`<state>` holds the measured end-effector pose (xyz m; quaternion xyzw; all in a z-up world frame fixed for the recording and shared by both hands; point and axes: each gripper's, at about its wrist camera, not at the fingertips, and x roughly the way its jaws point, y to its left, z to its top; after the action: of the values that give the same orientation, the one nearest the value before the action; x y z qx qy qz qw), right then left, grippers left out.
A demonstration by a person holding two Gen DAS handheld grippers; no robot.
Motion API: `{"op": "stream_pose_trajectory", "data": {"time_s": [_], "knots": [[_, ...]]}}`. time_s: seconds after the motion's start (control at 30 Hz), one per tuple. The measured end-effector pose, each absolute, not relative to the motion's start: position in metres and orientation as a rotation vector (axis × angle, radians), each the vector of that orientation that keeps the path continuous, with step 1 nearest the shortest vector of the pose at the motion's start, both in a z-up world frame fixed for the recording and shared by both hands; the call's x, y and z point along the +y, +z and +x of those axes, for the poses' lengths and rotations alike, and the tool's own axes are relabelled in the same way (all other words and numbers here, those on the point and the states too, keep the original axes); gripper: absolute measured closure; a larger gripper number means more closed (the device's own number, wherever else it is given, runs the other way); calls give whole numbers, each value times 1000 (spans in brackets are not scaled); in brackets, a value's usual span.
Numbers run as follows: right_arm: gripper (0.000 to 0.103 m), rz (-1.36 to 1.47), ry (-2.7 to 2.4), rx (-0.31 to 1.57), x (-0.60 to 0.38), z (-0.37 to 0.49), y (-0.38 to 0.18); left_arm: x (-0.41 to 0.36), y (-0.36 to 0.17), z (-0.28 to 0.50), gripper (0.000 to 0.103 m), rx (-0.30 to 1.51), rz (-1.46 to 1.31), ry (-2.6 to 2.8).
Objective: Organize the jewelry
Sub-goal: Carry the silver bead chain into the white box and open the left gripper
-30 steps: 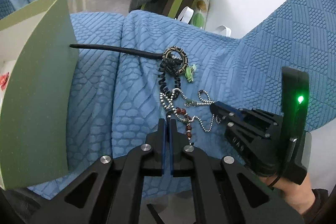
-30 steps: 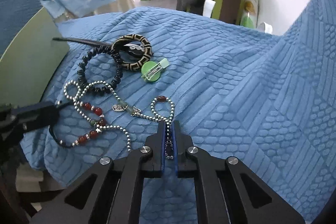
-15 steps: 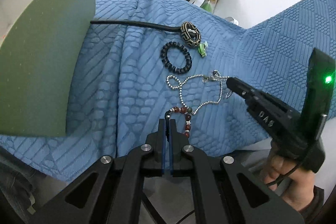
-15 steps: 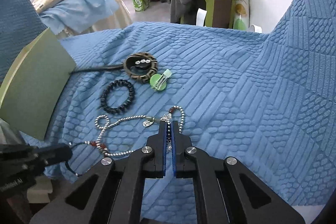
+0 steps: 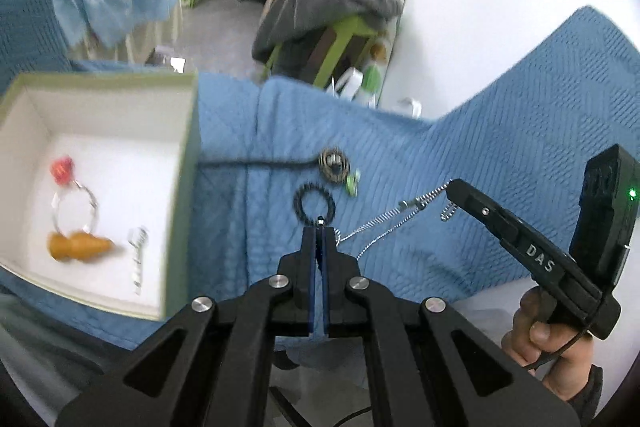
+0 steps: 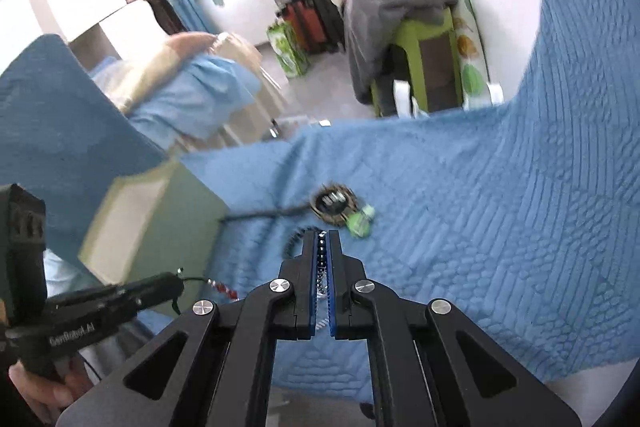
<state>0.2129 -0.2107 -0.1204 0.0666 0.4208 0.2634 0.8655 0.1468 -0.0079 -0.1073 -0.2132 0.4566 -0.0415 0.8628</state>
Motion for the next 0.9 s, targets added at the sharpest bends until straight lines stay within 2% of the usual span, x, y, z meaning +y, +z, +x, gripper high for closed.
{"op": "stream_pose_trajectory", "data": {"time_s": [0.5,0.9], "knots": [[101,80,667,690,-133,198,21,50,-28,150,102,885,-348,-63],[101,51,770,660,-59,180,65,124,-8,124,101,839,-340,37]]}}
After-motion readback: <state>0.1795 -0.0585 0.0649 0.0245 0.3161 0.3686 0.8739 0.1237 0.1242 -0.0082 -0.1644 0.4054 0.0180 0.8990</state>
